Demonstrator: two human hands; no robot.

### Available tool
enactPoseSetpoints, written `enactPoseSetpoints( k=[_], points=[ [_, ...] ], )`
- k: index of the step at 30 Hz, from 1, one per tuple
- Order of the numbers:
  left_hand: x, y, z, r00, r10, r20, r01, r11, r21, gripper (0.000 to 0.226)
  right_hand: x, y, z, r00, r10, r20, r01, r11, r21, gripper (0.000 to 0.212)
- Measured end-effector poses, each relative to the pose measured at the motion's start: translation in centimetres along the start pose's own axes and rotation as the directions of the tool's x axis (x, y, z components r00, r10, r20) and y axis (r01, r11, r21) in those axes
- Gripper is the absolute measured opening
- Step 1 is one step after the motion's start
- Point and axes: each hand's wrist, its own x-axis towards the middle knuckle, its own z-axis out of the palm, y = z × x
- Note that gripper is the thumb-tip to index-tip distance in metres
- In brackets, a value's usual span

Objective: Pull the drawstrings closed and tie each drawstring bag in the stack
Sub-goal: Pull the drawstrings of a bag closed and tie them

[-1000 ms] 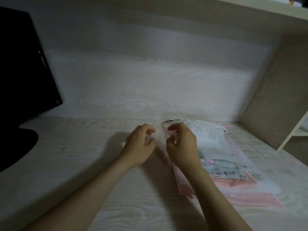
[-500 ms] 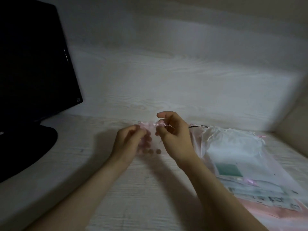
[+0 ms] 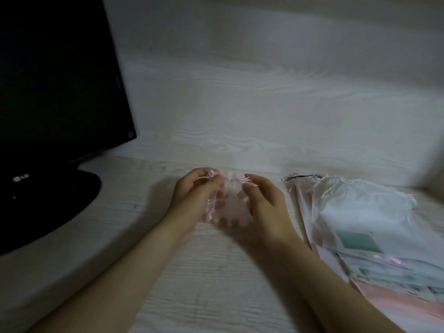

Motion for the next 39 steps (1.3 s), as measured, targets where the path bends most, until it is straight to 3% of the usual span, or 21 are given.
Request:
enactPoseSetpoints(
  k=[7,9,12,14,21,29,34,39],
  points=[
    [0.5,0.4,-0.2,0.983,-0.170,0.072,0.181,0.965,-0.190,0.026,0.5,0.4,-1.2,0.999,-0.040,-0.021,0.039,0.998,-0.049,0.026],
    [0.5,0.3,-0.4,0.987,-0.140,0.076,0.152,0.970,-0.189,0.026,0.4,0.5,-1.2,0.998,-0.047,-0.050,0.044,0.997,-0.065,0.020],
    [0.4,0.2,-0.8,0.990,-0.045,0.136,0.053,0.997,-0.056,0.036,0.2,0.3,-1.3,0.994,-0.047,-0.095,0.043,0.998,-0.043,0.017],
    [0.6,-0.2,-1.2,0.988,0.006,0.152,-0.008,1.000,0.009,0.030,0.1,0.2,-1.3,0.991,-0.065,-0.118,0.059,0.997,-0.054,0.017],
    [1.5,-1.1,-1.7,0.997,0.046,0.055,-0.049,0.997,0.052,0.019,0.4,0.2,-1.7,0.988,-0.032,-0.152,0.032,0.999,-0.001,0.013],
    [1.8,-0.7,-1.8,0.984,0.084,-0.157,-0.099,0.991,-0.089,0.017,0.5,0.1,-1.8,0.980,-0.063,-0.189,0.078,0.994,0.071,0.014],
    [1.6,-0.3,-1.9,0.969,0.112,-0.219,-0.146,0.979,-0.142,0.017,0.3,-0.5,-2.0,0.974,-0.087,-0.209,0.126,0.976,0.180,0.016],
    [0.9,1.3,-1.4,0.994,-0.015,-0.109,-0.031,0.911,-0.411,0.012,-0.5,-1.8,-2.1,0.986,0.035,-0.161,0.046,0.881,0.472,0.019]
  ],
)
